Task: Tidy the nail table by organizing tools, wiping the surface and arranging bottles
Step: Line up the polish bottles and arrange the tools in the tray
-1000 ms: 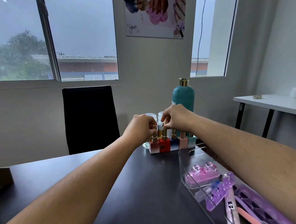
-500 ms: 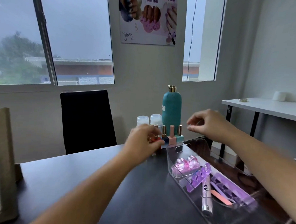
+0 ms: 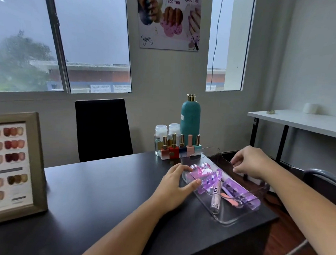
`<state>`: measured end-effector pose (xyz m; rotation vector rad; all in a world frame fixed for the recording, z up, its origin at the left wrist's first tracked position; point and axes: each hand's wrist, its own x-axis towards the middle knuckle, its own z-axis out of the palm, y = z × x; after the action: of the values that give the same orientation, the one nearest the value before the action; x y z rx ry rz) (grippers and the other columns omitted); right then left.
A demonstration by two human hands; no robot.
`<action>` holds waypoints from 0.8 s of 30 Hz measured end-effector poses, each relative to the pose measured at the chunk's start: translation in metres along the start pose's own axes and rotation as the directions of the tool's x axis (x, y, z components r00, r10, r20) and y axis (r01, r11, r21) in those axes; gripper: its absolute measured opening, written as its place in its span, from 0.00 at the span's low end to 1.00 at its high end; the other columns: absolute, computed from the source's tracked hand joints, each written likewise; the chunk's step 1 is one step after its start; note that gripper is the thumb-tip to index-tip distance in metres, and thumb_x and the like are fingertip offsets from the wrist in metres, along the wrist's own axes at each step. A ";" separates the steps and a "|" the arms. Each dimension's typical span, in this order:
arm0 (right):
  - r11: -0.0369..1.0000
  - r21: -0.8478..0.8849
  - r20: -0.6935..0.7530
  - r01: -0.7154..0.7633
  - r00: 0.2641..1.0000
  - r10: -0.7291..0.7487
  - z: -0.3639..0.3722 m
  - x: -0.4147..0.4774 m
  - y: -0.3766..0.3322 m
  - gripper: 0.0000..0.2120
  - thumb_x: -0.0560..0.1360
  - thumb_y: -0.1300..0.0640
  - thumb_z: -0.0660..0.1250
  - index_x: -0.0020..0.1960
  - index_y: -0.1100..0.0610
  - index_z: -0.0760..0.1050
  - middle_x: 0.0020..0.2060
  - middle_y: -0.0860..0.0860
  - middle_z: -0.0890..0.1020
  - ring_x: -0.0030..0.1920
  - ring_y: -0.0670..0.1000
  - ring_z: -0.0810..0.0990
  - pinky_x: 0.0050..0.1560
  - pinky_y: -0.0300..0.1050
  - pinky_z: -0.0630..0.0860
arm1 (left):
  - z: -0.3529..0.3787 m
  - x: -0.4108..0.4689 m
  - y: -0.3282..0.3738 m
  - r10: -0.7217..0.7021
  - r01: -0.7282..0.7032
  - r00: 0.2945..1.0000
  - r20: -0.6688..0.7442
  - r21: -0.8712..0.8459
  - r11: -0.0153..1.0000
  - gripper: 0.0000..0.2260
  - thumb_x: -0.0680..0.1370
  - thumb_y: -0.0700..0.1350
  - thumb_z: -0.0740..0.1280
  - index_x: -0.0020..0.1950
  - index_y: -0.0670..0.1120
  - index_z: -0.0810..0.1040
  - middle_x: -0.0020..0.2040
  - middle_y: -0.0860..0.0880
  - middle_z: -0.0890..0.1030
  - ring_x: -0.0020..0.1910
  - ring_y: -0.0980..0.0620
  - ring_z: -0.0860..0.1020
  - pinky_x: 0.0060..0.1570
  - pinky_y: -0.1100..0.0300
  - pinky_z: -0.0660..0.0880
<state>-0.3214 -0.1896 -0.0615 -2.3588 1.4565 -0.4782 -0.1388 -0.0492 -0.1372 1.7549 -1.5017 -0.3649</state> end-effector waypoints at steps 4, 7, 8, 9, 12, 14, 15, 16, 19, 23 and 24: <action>0.999 0.026 0.041 0.047 0.998 -0.048 0.006 -0.008 -0.013 0.12 0.67 0.69 0.74 0.48 0.58 0.83 0.41 0.54 0.86 0.45 0.50 0.84 0.50 0.43 0.79 | -0.018 -0.016 -0.010 0.017 -0.018 1.000 -0.010 -0.085 0.996 0.23 0.63 0.72 0.62 0.53 0.64 0.70 0.61 0.66 0.71 0.61 0.65 0.68 0.59 0.67 0.68; 0.995 -0.025 0.070 0.092 0.993 -0.090 0.012 -0.012 -0.023 0.10 0.67 0.68 0.74 0.47 0.58 0.83 0.41 0.54 0.86 0.43 0.51 0.85 0.48 0.44 0.80 | -0.031 -0.027 -0.018 0.035 -0.040 0.999 -0.041 -0.124 0.991 0.20 0.65 0.68 0.64 0.53 0.62 0.72 0.56 0.72 0.70 0.60 0.67 0.69 0.55 0.73 0.66; 0.992 -0.064 0.078 0.108 0.992 -0.103 0.012 -0.014 -0.026 0.09 0.67 0.66 0.74 0.46 0.57 0.83 0.42 0.54 0.86 0.43 0.51 0.84 0.47 0.43 0.80 | -0.034 -0.030 -0.021 0.033 -0.038 0.999 -0.042 -0.132 0.991 0.19 0.65 0.66 0.65 0.53 0.61 0.72 0.57 0.72 0.68 0.61 0.66 0.69 0.56 0.72 0.66; 0.984 -0.119 0.066 0.129 0.990 -0.122 0.012 -0.015 -0.030 0.07 0.68 0.63 0.74 0.46 0.56 0.82 0.43 0.53 0.85 0.44 0.51 0.84 0.46 0.42 0.80 | -0.035 -0.031 -0.022 0.030 -0.036 0.999 -0.044 -0.134 0.990 0.19 0.66 0.65 0.65 0.53 0.60 0.72 0.58 0.72 0.67 0.62 0.65 0.69 0.56 0.72 0.66; 0.946 -0.196 -0.026 0.260 0.963 -0.270 0.010 -0.015 -0.047 0.07 0.70 0.56 0.73 0.49 0.52 0.81 0.47 0.49 0.83 0.46 0.50 0.81 0.50 0.43 0.77 | -0.038 -0.034 -0.022 0.029 -0.037 0.998 -0.058 -0.134 0.990 0.19 0.66 0.65 0.66 0.53 0.59 0.73 0.59 0.72 0.66 0.62 0.64 0.70 0.57 0.71 0.67; 0.908 -0.085 0.043 0.410 0.912 -0.408 0.009 -0.013 -0.064 0.08 0.72 0.55 0.72 0.51 0.51 0.81 0.46 0.46 0.81 0.46 0.45 0.79 0.48 0.38 0.75 | -0.038 -0.034 -0.021 0.033 -0.040 0.998 -0.055 -0.138 0.990 0.18 0.66 0.64 0.66 0.53 0.60 0.73 0.55 0.76 0.66 0.60 0.66 0.70 0.56 0.71 0.66; 0.885 -0.031 0.115 0.465 0.881 -0.459 0.009 -0.011 -0.072 0.09 0.72 0.56 0.72 0.53 0.51 0.81 0.46 0.45 0.81 0.45 0.42 0.79 0.48 0.36 0.75 | -0.038 -0.034 -0.021 0.033 -0.040 0.998 -0.053 -0.142 0.989 0.18 0.66 0.65 0.66 0.52 0.61 0.73 0.53 0.78 0.65 0.59 0.67 0.70 0.55 0.72 0.66; 0.867 -0.011 0.190 0.499 0.852 -0.488 0.011 -0.008 -0.080 0.10 0.73 0.56 0.72 0.54 0.52 0.81 0.47 0.44 0.82 0.46 0.42 0.79 0.48 0.35 0.74 | -0.038 -0.034 -0.022 0.031 -0.038 0.998 -0.052 -0.148 0.988 0.18 0.65 0.65 0.66 0.52 0.61 0.73 0.51 0.79 0.66 0.58 0.69 0.69 0.55 0.73 0.66; 0.834 -0.081 0.360 0.546 0.796 -0.486 0.022 0.003 -0.096 0.14 0.72 0.57 0.72 0.58 0.54 0.80 0.50 0.45 0.82 0.49 0.45 0.79 0.49 0.36 0.74 | -0.038 -0.034 -0.024 0.032 -0.040 0.998 -0.055 -0.159 0.986 0.18 0.64 0.67 0.66 0.51 0.63 0.72 0.51 0.79 0.66 0.58 0.69 0.69 0.55 0.73 0.66; 0.787 -0.201 0.436 0.584 0.772 -0.462 0.041 0.013 -0.101 0.09 0.70 0.59 0.74 0.50 0.57 0.82 0.45 0.50 0.82 0.45 0.48 0.80 0.43 0.36 0.75 | -0.038 -0.033 -0.027 0.042 -0.048 0.998 -0.051 -0.144 0.988 0.18 0.65 0.68 0.66 0.51 0.64 0.71 0.53 0.78 0.64 0.61 0.66 0.68 0.56 0.71 0.66; 0.776 -0.224 0.430 0.589 0.775 -0.464 0.043 0.014 -0.102 0.07 0.70 0.59 0.74 0.48 0.57 0.81 0.42 0.49 0.81 0.43 0.48 0.79 0.41 0.36 0.74 | -0.037 -0.033 -0.027 0.046 -0.053 0.998 -0.053 -0.141 0.989 0.18 0.65 0.68 0.66 0.51 0.64 0.71 0.53 0.78 0.64 0.61 0.67 0.68 0.56 0.72 0.66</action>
<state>-0.2155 -0.1546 -0.0530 -2.9543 0.7244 0.1080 -0.1037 -0.0047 -0.1406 1.6008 -1.4454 -0.3905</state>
